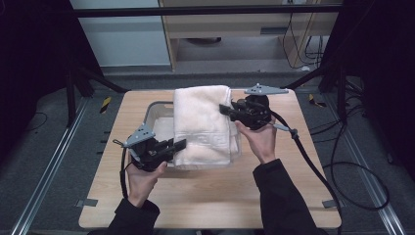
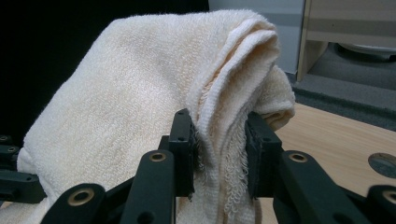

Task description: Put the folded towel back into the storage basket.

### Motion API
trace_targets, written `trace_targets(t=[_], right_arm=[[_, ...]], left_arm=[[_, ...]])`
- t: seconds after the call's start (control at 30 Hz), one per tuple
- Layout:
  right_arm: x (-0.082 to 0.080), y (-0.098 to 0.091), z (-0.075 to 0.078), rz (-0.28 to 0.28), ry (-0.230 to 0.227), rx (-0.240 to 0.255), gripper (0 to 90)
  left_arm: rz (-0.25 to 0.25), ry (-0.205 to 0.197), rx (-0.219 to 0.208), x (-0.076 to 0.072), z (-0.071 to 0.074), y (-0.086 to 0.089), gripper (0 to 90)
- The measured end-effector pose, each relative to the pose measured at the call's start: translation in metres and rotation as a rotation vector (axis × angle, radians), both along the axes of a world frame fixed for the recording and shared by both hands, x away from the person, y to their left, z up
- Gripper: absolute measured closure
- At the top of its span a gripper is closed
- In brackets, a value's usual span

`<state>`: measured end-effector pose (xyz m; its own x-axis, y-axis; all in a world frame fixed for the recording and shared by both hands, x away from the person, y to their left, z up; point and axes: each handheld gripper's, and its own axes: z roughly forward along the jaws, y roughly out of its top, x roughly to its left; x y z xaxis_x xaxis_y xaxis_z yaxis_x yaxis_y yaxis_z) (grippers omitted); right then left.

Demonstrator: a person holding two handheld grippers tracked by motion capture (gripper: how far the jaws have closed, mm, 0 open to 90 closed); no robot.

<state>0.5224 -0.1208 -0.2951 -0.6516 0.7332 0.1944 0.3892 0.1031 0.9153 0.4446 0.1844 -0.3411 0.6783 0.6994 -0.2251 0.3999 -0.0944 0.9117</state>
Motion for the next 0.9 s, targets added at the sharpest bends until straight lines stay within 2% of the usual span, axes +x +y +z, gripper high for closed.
trace_targets(t=[0.3,0.9], right_arm=[[0.008,0.019,0.008,0.011,-0.019,-0.005,68.3],[0.023,0.058,0.004,0.004,-0.036,0.001,68.3]], left_arm=[[0.034,-0.001,-0.017,0.004,0.004,0.018,74.4],[0.134,-0.003,-0.021,0.012,0.005,0.048,74.4]])
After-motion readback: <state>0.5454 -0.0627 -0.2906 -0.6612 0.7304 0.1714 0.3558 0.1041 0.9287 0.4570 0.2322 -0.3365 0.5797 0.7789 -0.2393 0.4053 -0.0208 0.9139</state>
